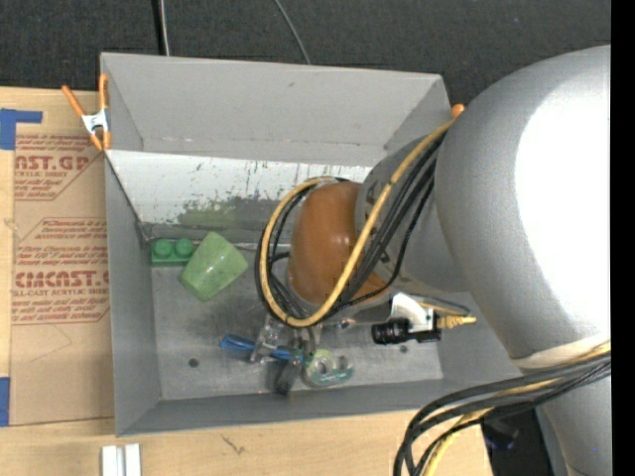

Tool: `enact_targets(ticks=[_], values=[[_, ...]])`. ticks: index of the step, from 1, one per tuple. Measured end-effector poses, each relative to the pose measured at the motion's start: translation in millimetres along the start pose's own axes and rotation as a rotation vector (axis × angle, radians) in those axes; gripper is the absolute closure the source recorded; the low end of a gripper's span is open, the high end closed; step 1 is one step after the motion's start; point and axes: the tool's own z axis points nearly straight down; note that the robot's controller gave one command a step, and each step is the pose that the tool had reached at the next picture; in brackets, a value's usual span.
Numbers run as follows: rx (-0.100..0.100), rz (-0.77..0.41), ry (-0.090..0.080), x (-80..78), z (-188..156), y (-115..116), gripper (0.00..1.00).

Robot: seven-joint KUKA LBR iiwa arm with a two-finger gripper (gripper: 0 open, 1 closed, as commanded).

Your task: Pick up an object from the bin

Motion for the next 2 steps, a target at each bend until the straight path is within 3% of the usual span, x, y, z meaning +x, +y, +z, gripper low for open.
enact_targets(ticks=[1, 2], values=[[-0.002, -0.001, -0.002, -1.9, -94.4, 1.5, 1.00], [0.002, -0.002, 0.004, -1.7, -94.8, 1.7, 1.00]])
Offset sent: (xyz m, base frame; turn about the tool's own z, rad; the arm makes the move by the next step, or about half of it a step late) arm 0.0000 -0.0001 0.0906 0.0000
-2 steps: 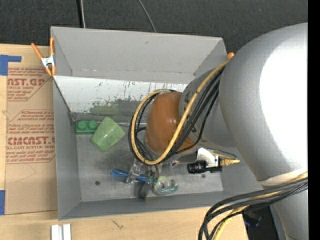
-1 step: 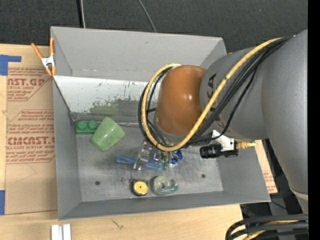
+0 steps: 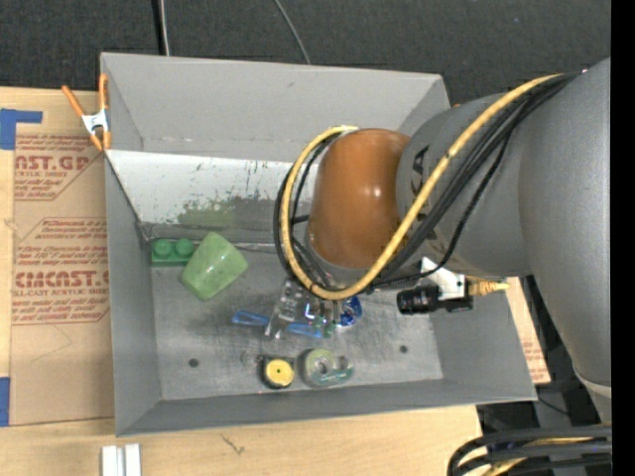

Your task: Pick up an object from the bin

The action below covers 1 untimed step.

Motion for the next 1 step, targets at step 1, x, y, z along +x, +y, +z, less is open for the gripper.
enact_targets(ticks=[1], values=[[-0.001, -0.001, -0.001, -0.2, -18.6, 0.3, 1.00]])
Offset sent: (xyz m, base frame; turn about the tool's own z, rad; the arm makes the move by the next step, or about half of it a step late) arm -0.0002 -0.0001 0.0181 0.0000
